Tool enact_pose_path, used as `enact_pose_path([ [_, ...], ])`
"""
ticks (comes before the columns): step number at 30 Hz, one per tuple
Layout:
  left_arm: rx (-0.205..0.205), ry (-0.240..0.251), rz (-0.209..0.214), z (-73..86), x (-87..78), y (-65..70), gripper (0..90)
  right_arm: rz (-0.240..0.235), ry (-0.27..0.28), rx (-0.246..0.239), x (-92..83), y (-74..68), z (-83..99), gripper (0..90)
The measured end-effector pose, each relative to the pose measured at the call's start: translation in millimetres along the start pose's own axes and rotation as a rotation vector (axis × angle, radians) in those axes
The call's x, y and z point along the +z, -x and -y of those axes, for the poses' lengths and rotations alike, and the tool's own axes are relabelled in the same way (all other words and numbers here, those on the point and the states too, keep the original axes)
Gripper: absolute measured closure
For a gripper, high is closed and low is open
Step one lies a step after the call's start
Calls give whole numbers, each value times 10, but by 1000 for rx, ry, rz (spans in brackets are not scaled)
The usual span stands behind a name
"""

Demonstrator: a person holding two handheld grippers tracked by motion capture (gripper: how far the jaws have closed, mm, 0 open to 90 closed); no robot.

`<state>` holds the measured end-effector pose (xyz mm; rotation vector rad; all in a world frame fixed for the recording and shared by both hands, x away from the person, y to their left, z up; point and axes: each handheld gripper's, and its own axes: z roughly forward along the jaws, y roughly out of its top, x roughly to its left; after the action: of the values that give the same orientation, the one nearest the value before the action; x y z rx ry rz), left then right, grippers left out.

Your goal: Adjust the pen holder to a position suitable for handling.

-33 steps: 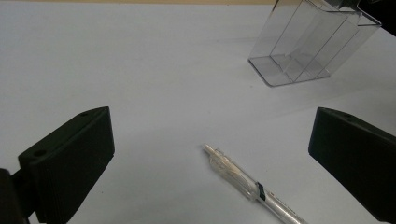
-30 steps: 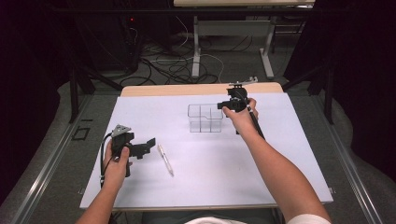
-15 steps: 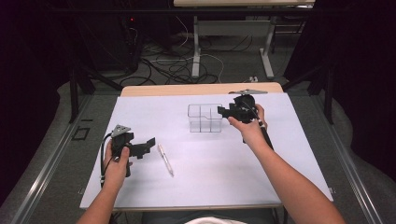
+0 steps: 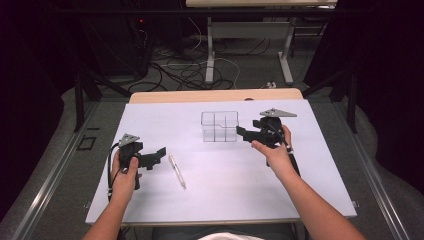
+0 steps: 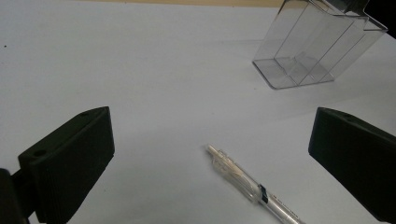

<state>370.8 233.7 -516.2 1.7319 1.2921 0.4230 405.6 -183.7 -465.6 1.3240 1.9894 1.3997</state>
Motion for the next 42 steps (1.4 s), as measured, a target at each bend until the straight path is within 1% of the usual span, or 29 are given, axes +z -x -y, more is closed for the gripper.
enact_pose_path([
  [1,0,-1,0,0,1,1,3,13,-4,-7,-2,-11,22,227],
  [4,0,-4,-1,3,6,-1,3,17,-8,-5,0,-36,85,227],
  [8,-2,-3,1,3,5,-5,4,29,-19,-24,21,-94,174,227],
  [11,-3,-3,0,3,5,-6,3,28,-30,-42,51,-140,243,227],
  [12,-4,-3,-1,3,5,-5,4,33,-36,-60,66,-153,266,228],
  [13,-2,-4,-1,3,5,-6,3,25,-38,-66,82,-173,288,228],
  [14,0,-4,-1,3,5,-5,3,25,-51,-78,92,-192,309,228],
  [16,-1,-4,-2,2,4,-4,4,23,-60,-91,114,-239,347,228],
  [18,-1,-1,0,1,4,-6,3,25,-57,-103,133,-284,377,245],
  [20,-1,-1,-1,0,3,-7,3,16,-67,-110,154,-329,398,252],
  [22,0,0,-1,0,1,-8,3,3,-73,-118,179,-378,426,279],
  [23,5,-1,-4,-2,-1,-12,3,-6,-76,-120,197,-405,443,280],
  [25,0,0,-5,-2,-3,-8,4,-18,-81,-127,221,-461,479,280],
  [26,1,0,-5,-4,-5,-9,3,-25,-70,-132,239,-488,503,281],
  [27,8,0,-7,-6,-8,-14,3,-31,-76,-135,251,-517,523,284],
  [29,3,-3,-3,-9,-15,-12,3,-42,-82,-142,288,-576,566,296],
  [32,2,4,-3,-7,-12,-11,3,-61,-113,-173,328,-656,616,313],
  [33,7,3,-4,-8,-12,-13,3,-68,-109,-188,344,-679,633,314],
  [35,2,5,-1,-7,-9,-8,4,-80,-117,-196,361,-727,654,322],
  [36,3,3,-4,-7,-10,-6,4,-83,-136,-203,355,-744,655,322],
  [38,3,3,-3,-7,-8,-5,3,-96,-111,-207,383,-762,673,325],
  [39,4,3,-3,-7,-8,-4,3,-98,-127,-201,382,-772,670,326],
  [41,4,3,-3,-7,-8,-3,4,-111,-138,-196,394,-783,671,326],
  [42,4,3,-4,-7,-8,-3,4,-108,-138,-199,402,-785,673,326],
])
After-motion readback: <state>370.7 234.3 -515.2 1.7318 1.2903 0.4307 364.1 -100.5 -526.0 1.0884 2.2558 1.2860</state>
